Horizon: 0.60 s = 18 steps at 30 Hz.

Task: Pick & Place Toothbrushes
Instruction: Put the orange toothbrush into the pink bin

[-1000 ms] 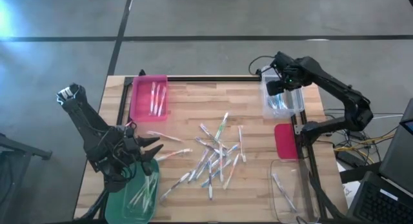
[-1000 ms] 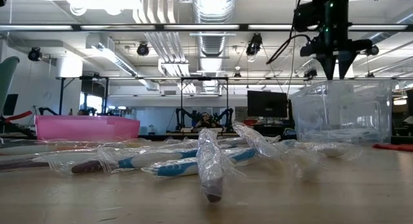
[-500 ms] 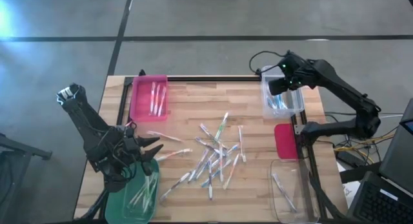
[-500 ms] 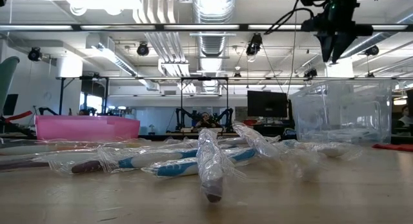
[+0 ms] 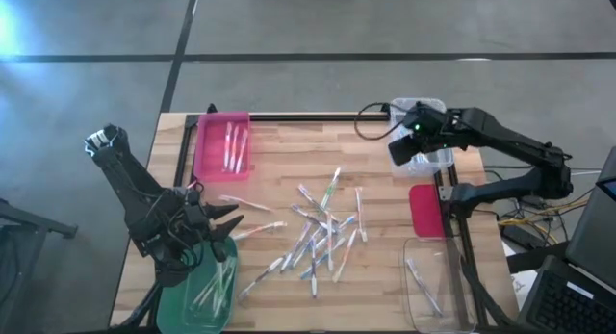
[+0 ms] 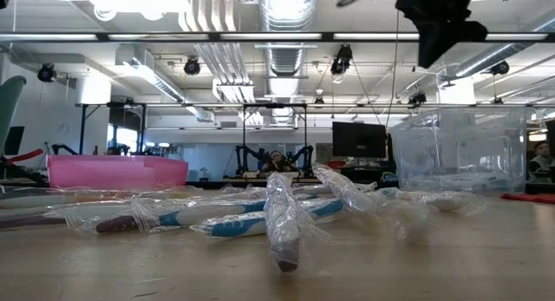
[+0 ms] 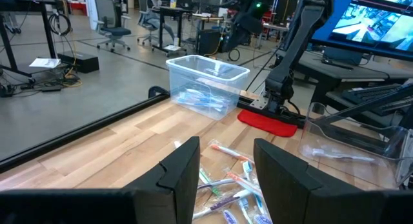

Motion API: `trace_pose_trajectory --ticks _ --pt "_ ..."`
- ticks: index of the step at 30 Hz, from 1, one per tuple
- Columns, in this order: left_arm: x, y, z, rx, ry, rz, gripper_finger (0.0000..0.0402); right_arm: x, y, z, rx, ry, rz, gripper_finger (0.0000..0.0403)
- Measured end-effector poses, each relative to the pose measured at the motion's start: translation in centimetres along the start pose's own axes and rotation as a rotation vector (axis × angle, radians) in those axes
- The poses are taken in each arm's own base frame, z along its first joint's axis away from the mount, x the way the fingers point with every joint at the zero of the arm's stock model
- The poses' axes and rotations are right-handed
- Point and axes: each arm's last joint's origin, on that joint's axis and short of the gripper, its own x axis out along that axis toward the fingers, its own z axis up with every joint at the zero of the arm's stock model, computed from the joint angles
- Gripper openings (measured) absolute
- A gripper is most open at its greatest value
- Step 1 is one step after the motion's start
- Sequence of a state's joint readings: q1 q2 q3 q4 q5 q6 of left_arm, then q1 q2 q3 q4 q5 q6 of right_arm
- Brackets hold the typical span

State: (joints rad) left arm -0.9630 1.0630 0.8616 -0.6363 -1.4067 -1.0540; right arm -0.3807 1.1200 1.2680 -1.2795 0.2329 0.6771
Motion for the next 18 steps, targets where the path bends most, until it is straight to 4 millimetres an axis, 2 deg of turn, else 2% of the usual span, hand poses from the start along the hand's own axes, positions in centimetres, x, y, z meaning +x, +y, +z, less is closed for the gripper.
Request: trace_pose_trajectory --ticks 4,9,18 --pt "0.0 0.0 0.0 0.0 0.0 0.0 0.0152 -0.1 2.9 -0.2 -0.107 -0.077 0.131 0.0052" --pt "0.0 0.0 0.0 0.0 0.0 0.0 0.0152 -0.1 5.7 -0.2 -0.419 -0.193 0.241 0.004" --pt "0.0 0.0 0.0 0.0 0.0 0.0 0.0152 1.6 7.5 -0.1 -1.439 -0.279 0.131 0.0022"
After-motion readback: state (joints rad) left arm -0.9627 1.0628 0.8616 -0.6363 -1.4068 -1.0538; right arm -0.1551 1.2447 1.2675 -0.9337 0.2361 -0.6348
